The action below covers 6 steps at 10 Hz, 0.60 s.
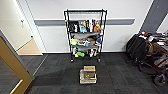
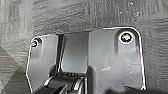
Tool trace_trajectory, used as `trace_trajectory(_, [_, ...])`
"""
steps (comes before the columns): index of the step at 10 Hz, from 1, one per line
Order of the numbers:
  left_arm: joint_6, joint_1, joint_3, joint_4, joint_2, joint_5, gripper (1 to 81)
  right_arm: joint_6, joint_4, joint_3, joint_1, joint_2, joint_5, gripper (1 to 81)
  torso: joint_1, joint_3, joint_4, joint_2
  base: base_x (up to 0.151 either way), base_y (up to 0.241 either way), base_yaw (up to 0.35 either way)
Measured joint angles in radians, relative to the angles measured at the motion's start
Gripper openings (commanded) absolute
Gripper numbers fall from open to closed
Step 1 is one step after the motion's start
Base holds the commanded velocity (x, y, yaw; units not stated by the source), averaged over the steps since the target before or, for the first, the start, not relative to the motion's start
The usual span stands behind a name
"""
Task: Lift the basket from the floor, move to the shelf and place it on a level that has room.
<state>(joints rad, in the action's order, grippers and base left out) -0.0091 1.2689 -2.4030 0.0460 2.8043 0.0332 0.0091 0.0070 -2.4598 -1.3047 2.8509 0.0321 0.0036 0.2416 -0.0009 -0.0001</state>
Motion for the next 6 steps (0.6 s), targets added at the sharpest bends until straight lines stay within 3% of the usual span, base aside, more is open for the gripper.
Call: trace_trajectory(6, [0.000, -0.004, 0.000, 0.002, -0.007, 0.004, 81.1, 0.004, 0.005, -0.023, 0.005, 0.003, 0.012, 81.1, 0.001, 0.000, 0.000, 0.000, 0.097, 0.000, 0.000])
